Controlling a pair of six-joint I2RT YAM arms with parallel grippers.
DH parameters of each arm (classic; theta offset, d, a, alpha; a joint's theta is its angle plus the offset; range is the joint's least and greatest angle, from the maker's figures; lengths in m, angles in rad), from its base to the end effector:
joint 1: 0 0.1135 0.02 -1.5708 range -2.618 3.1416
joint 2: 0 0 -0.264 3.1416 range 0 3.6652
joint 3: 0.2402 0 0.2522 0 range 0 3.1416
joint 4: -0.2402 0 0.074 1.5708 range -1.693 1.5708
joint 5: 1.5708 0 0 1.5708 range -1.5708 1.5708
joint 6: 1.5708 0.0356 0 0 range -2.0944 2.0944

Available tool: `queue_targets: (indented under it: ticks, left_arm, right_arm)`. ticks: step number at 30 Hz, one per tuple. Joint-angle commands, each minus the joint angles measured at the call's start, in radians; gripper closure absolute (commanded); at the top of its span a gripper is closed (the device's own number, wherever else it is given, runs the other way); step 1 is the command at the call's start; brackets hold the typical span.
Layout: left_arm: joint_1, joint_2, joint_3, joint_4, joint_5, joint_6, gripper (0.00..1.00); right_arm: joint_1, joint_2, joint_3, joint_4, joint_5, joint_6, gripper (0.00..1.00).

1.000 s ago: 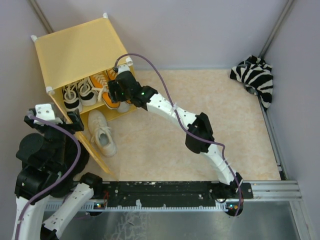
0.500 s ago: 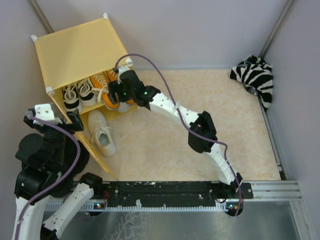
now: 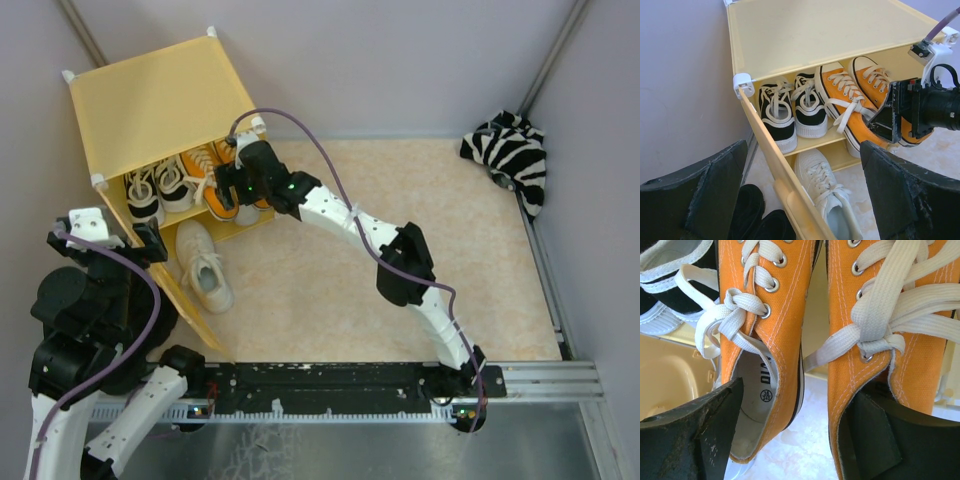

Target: Place and organize the shoes in the shoe cabinet

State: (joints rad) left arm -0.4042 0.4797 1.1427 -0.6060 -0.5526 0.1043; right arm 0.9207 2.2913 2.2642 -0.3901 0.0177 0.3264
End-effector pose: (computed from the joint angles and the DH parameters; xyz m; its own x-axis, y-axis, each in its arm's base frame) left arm 0.0497 -0.0009 0.4393 0.0368 0.0807 -0.9961 -0.1517 0.9856 0.0742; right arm 0.3279 0.4302 0.3208 -0.4844 -0.1073 -0.8683 -0.6660 0.6888 0.2863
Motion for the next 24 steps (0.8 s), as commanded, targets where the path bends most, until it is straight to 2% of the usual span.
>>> queue_targets:
  ticks: [1,4,10,17,20,24]
  left_arm:
    - [-0.006,-0.009,0.026,0.006,0.007,-0.014,0.01]
    - [-0.007,-0.015,0.023,-0.001,0.000,-0.015,0.01]
    - [-0.006,-0.022,0.022,-0.007,-0.006,-0.016,0.01]
    - [-0.007,-0.029,0.012,-0.006,-0.012,-0.003,0.01]
    - [-0.007,-0.031,0.006,-0.001,-0.011,0.001,0.01]
    - [-0.006,-0.036,0.006,0.001,-0.006,-0.003,0.01]
  right_arm:
    - [0.004,-0.234,0.057,0.344,0.038,-0.112,0.20]
    - [-0.001,-0.210,0.058,0.316,-0.010,-0.097,0.21]
    - [0.006,-0.127,0.137,0.171,-0.009,-0.176,0.21]
    - [0.018,-0.038,0.188,-0.008,-0.040,-0.338,0.21]
    - [0.025,-0.031,0.196,-0.045,-0.066,-0.423,0.19]
    - [0.025,-0.012,0.207,-0.038,-0.061,-0.458,0.14]
